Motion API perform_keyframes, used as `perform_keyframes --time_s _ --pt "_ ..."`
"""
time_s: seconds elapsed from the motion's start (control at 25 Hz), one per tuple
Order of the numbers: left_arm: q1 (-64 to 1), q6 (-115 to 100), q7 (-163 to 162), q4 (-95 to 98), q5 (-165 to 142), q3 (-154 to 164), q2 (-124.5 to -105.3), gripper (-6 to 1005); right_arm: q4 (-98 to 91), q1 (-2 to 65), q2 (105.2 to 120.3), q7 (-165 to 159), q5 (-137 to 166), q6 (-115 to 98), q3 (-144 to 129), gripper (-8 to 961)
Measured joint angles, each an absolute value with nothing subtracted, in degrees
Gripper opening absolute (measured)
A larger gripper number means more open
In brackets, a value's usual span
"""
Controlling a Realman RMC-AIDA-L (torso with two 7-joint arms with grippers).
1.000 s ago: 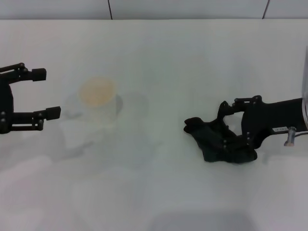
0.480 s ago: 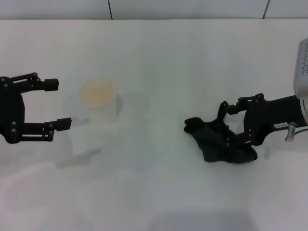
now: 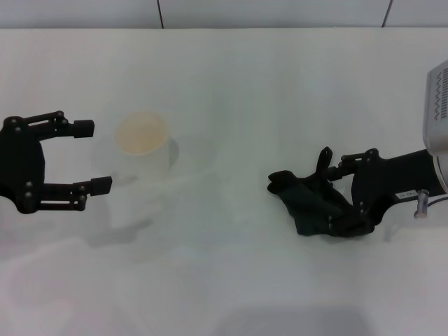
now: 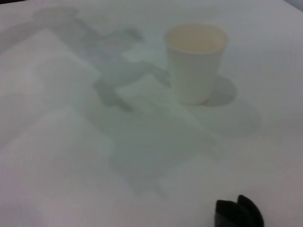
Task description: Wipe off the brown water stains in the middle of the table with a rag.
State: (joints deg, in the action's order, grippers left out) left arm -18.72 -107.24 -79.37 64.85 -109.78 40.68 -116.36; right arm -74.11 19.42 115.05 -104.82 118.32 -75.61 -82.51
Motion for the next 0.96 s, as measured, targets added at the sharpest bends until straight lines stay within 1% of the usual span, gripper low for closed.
perform_keyframes --time_s 0.96 --pt "-18.6 -106.9 -79.3 64.7 -109.8 40.7 -116.82 876 -75.1 19.4 115.04 -104.8 118.0 -77.7 -82.2 845"
